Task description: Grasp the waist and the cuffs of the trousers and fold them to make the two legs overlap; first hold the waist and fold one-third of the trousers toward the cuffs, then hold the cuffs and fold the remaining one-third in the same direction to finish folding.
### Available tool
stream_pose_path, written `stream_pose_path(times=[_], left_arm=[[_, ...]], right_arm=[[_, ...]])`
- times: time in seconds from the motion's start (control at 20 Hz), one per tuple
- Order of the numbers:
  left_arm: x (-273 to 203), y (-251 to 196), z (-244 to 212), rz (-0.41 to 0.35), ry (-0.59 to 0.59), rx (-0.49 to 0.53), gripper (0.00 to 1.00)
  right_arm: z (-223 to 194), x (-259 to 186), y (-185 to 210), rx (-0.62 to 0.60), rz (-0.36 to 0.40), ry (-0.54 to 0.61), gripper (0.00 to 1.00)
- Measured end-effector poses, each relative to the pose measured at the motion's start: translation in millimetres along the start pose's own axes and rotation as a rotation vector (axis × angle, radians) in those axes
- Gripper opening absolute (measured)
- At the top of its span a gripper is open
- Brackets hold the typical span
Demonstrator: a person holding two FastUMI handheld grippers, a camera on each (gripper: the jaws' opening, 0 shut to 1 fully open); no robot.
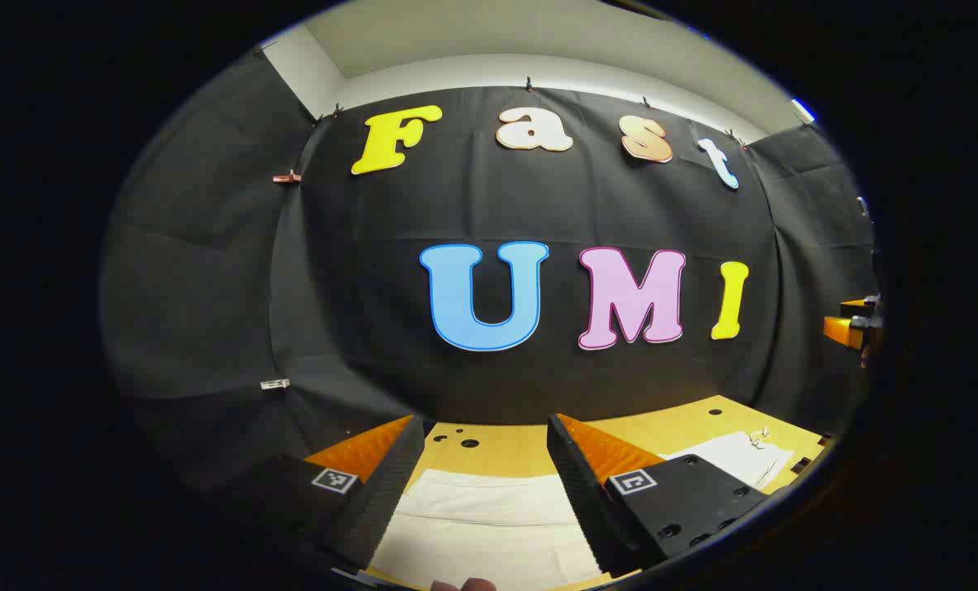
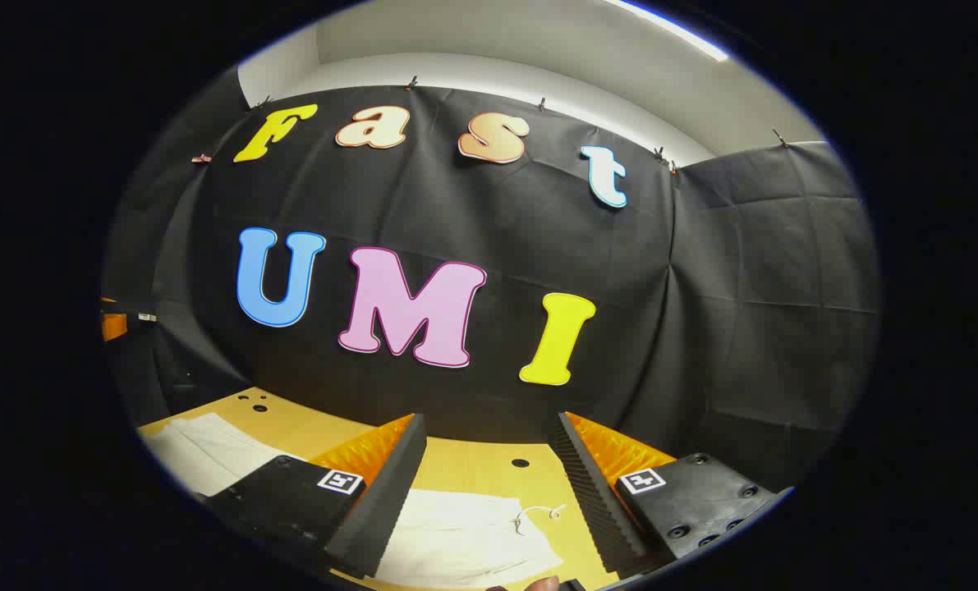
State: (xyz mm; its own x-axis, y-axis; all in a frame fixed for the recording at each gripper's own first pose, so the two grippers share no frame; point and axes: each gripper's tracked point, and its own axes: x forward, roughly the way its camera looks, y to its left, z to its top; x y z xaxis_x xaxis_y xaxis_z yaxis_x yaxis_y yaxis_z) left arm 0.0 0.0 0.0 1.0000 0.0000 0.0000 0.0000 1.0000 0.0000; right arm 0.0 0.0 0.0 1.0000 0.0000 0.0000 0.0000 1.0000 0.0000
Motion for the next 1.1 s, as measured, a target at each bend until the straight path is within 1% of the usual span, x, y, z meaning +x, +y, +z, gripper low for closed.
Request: stream_pose_path(times=[0.25,0.45,0.5,0.55,0.6,0.65,0.85,1.05,1.1], left_arm=[[0,4,-7,-0.003,0.011,0.038,0.95],[-1,7,-17,-0.031,0.046,0.084,0.95],[0,9,-22,-0.035,0.059,0.090,0.93],[0,12,-27,-0.039,0.075,0.103,0.93],[-2,21,-41,-0.051,0.090,0.122,0.96],[-5,28,-50,-0.064,0.104,0.149,0.96],[-8,35,-89,-0.163,0.179,0.283,0.97],[-11,39,-147,-0.312,0.276,0.498,0.97],[-13,41,-170,-0.359,0.309,0.548,0.96]], right_arm=[[-4,-4,-2,-0.028,-0.001,0.008,0.96],[-6,-7,-7,-0.063,-0.011,0.013,0.96],[-5,-8,-8,-0.067,-0.014,0.013,0.97],[-5,-9,-9,-0.074,-0.014,0.015,0.97],[-7,-11,-10,-0.084,-0.018,0.017,0.96],[-8,-12,-11,-0.094,-0.020,0.020,0.96],[-18,-17,-16,-0.116,-0.025,0.050,0.97],[-29,-22,-23,-0.141,-0.041,0.080,0.97],[-32,-24,-24,-0.146,-0.045,0.090,0.97]])
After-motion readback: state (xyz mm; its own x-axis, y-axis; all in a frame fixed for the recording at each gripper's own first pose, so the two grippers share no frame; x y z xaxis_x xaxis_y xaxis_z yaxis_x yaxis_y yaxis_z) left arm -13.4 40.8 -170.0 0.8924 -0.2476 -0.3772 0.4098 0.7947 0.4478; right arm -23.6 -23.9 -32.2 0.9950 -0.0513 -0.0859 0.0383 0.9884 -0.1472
